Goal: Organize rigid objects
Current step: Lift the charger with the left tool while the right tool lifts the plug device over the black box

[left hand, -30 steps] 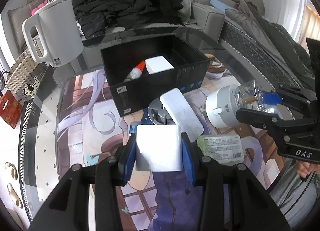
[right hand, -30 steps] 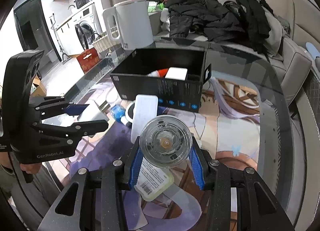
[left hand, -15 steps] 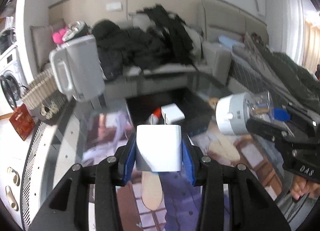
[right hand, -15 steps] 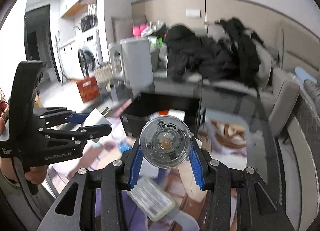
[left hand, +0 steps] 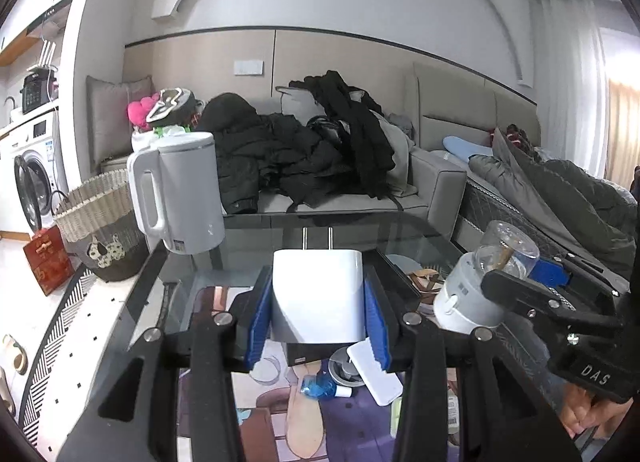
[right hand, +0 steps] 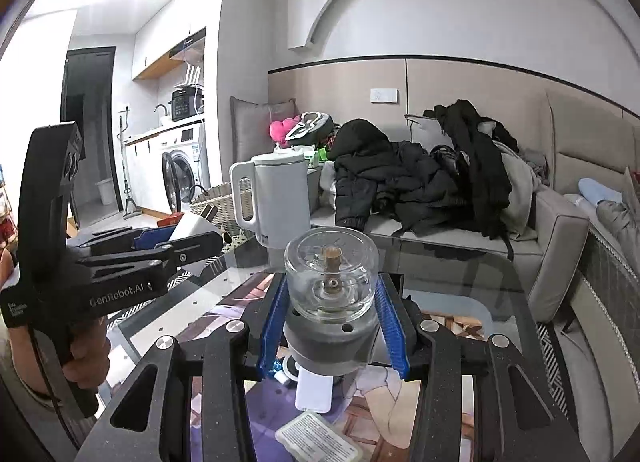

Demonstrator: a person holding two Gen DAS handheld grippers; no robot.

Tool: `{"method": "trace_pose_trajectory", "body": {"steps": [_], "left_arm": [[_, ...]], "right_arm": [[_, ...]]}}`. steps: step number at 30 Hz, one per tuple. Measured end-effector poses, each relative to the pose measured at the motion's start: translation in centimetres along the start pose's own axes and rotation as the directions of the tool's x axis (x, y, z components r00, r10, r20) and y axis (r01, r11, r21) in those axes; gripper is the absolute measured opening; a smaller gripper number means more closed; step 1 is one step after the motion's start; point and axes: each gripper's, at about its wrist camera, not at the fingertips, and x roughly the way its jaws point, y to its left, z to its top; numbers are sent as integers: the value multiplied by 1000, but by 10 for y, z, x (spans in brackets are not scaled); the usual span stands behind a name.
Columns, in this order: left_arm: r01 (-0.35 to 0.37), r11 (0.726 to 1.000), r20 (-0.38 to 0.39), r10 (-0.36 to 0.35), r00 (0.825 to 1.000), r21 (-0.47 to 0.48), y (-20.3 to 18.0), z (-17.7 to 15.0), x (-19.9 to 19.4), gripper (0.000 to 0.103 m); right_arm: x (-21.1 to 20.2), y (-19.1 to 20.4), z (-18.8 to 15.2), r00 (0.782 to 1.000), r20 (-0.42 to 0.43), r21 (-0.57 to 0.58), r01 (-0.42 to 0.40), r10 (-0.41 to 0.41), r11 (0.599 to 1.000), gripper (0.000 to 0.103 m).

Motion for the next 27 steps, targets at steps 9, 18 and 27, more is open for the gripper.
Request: {"method": "trace_pose_trajectory", "body": {"steps": [9, 18, 27], "left_arm": [[-13, 999, 61, 15, 998, -32, -3, 16, 5, 40], [-23, 995, 117, 34, 993, -95, 9, 38, 22, 40], [-28, 995, 91, 37, 995, -96, 16, 42, 60, 40]], "right_arm": [[7, 7, 16, 999, 49, -6, 14, -14, 1000, 44], [30, 9, 47, 990, 124, -14, 70, -68, 997, 44], [80, -6, 60, 991, 71, 28, 111, -113, 993, 44]]}}
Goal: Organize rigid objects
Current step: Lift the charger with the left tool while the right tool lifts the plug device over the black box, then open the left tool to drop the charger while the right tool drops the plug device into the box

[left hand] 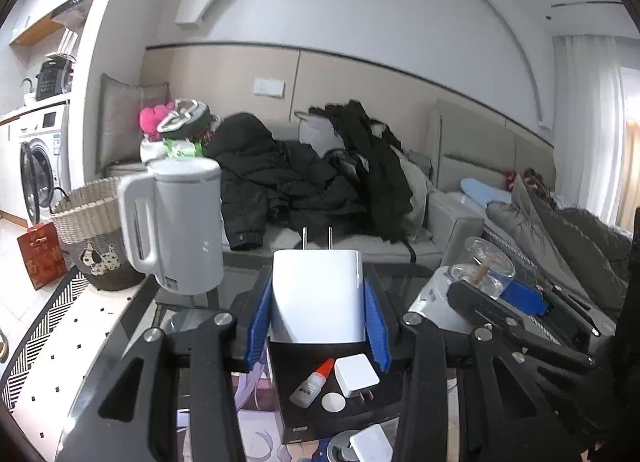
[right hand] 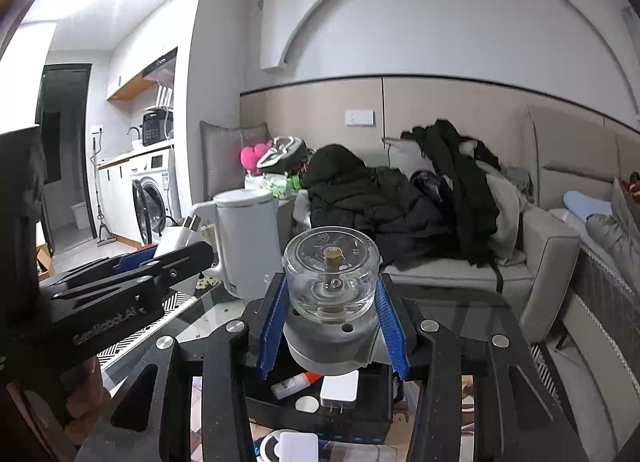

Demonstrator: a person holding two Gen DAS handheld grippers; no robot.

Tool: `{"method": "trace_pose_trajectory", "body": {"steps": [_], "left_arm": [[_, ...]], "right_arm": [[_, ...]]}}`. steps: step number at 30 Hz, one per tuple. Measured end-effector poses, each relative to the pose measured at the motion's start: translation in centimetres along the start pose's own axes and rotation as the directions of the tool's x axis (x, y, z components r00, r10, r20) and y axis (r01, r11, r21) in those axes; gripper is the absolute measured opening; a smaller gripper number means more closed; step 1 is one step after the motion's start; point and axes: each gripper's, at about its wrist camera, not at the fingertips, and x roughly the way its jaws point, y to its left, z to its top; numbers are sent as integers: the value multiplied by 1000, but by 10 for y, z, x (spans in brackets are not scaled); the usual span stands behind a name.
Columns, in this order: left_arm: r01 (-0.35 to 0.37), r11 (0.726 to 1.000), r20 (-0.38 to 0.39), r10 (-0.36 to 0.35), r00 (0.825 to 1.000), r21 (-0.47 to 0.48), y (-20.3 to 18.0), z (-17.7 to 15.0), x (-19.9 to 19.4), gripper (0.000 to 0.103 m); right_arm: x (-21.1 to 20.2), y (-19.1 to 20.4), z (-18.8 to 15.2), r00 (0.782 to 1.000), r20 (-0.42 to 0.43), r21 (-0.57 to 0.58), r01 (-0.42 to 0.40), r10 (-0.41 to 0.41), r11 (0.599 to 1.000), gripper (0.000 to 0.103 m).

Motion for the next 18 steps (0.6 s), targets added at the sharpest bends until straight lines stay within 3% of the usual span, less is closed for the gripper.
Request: {"method": "trace_pose_trajectory", "body": {"steps": [9, 18], "left_arm": [[-41, 999, -137, 37, 990, -31, 9, -19, 62, 40], [-46, 999, -272, 37, 962, -25, 2, -40, 99, 40]], "right_arm": [[73, -12, -20, 984, -181, 19, 11, -7, 1000, 44], [110, -24, -39, 958, -287, 53, 28, -11, 998, 44]]}}
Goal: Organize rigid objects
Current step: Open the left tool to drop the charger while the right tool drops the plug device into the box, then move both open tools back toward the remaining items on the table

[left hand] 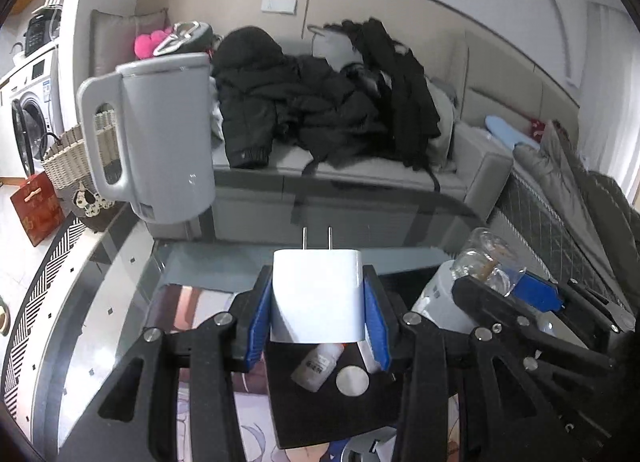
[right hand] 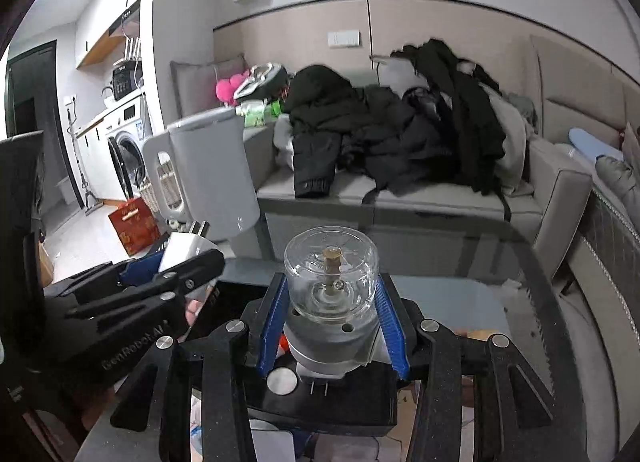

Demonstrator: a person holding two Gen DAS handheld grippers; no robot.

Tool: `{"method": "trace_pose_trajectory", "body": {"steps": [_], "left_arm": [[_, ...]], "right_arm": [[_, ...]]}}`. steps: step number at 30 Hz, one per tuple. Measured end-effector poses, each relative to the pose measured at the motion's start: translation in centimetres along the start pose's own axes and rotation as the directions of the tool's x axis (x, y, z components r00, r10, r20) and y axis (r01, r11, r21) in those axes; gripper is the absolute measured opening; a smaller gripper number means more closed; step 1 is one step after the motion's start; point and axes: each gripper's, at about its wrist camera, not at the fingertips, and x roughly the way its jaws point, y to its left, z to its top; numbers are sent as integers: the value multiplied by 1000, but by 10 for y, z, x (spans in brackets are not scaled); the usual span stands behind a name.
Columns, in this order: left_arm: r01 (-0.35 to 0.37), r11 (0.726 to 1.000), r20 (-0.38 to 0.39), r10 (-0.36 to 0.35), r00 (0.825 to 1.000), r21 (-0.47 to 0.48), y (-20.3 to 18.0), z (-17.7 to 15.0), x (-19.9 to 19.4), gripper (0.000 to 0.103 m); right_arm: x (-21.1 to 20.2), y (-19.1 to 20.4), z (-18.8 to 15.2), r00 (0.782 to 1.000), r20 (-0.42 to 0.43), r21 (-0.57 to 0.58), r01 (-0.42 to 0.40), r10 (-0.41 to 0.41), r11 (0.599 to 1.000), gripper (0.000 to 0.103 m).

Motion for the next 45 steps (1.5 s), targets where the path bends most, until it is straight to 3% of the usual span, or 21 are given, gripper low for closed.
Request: {"method": "trace_pose_trajectory", "body": {"steps": [5, 15, 19, 25, 27, 32, 45], "left_arm": [[10, 1000, -33, -10, 999, 6, -5, -5, 8, 40], [-14, 1000, -42, 14, 999, -4, -3, -8, 13, 41], [-31, 999, -16, 31, 999, -14, 3, -6, 7, 51], [-13, 999, -8, 12, 1000, -36, 8, -4, 2, 53], [-11, 999, -9, 11, 1000, -40, 9, -3, 1, 55], [-28, 998, 12, 29, 1000, -52, 10, -3, -9, 70], [7, 999, 4, -6, 1000, -40, 11, -5, -27, 75]], "right_arm": [[14, -7, -11, 997, -70, 13, -7, 8, 1000, 44], [10, -6, -16, 998, -65, 0, -12, 11, 1000, 44], [9, -7, -18, 998, -65, 4, -11, 11, 1000, 54], [2, -8, -15, 999, -41, 26, -14, 16, 1000, 68], [0, -7, -15, 999, -37, 26, -14, 15, 1000, 68], [-8, -8, -12, 1000, -16, 31, -11, 12, 999, 68], [-23, -15, -13, 1000, 0, 46, -27, 27, 999, 68]]}}
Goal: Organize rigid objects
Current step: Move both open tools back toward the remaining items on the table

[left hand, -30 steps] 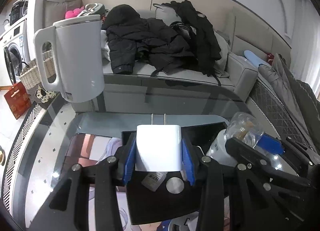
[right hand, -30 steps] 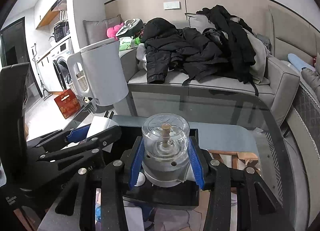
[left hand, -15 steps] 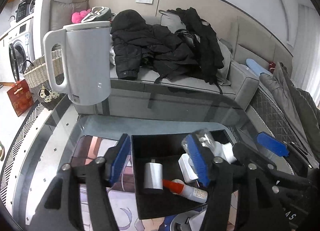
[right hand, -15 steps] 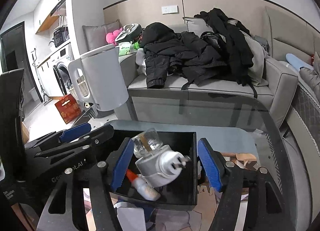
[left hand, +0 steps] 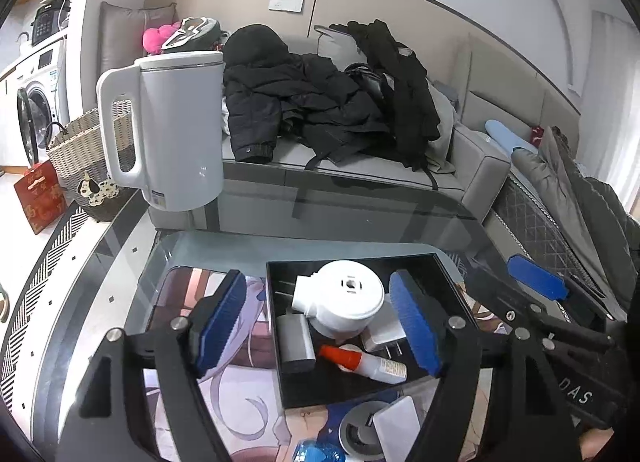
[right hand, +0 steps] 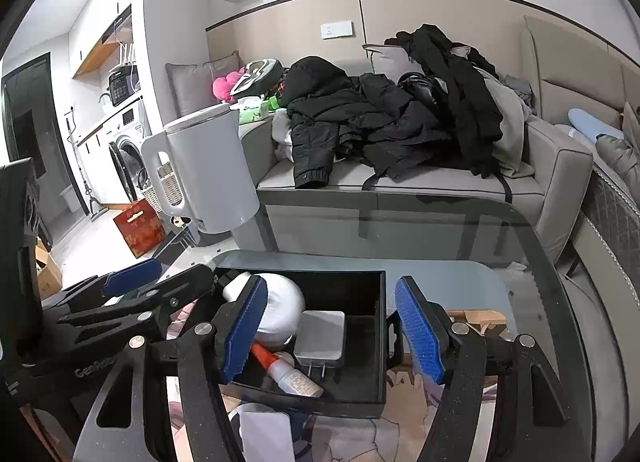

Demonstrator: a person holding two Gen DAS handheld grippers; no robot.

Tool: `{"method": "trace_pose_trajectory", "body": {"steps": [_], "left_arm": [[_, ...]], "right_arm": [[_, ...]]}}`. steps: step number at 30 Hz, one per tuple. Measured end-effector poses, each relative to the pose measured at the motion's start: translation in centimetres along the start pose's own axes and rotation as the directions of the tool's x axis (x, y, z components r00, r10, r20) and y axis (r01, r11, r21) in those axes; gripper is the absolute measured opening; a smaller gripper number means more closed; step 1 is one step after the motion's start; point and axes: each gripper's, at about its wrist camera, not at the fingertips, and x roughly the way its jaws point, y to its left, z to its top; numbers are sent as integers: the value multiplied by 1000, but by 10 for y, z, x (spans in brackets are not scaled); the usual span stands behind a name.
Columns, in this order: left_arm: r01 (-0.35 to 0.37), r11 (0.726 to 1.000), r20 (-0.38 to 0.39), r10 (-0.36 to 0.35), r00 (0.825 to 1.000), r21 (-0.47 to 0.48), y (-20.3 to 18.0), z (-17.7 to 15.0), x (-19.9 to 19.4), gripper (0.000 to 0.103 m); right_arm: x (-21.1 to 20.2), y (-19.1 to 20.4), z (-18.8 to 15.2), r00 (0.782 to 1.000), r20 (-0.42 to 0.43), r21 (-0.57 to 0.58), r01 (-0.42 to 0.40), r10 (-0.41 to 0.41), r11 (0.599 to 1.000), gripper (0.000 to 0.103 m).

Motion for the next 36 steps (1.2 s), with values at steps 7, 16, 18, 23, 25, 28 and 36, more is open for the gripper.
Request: {"method": "trace_pose_trajectory", "body": {"steps": [7, 16, 18, 23, 25, 28, 36], "left_arm": [[3, 1000, -9, -3, 1000, -1, 2, -1, -9, 75], [30, 998, -37, -28, 999, 54, -5, -11, -35, 75], [31, 997, -33, -29, 999, 76, -8, -15, -43, 75], [31, 992, -62, -24, 998, 119, -10, -26, -51, 75], [42, 993, -97, -31, 995, 112, -8, -32, -51, 75], [62, 991, -175, -41, 984, 115, -9, -48, -49, 75], [57, 978, -334, 14, 942, 203, -22, -99, -38, 75]], "right_arm": [[-10, 7, 2, 1000, 2, -20, -5, 5, 1000, 68], [-31, 1, 5, 1000, -25, -14, -18, 17, 1000, 68], [-38, -1, 3, 999, -29, -22, -28, 28, 999, 68], [-55, -1, -6, 997, -51, -48, -54, 52, 997, 68], [-58, -1, -12, 995, -75, -59, -68, 63, 996, 68], [-60, -2, -25, 987, -130, -70, -99, 90, 993, 68], [-55, 1, -84, 944, -305, -139, -178, 129, 974, 68]]}}
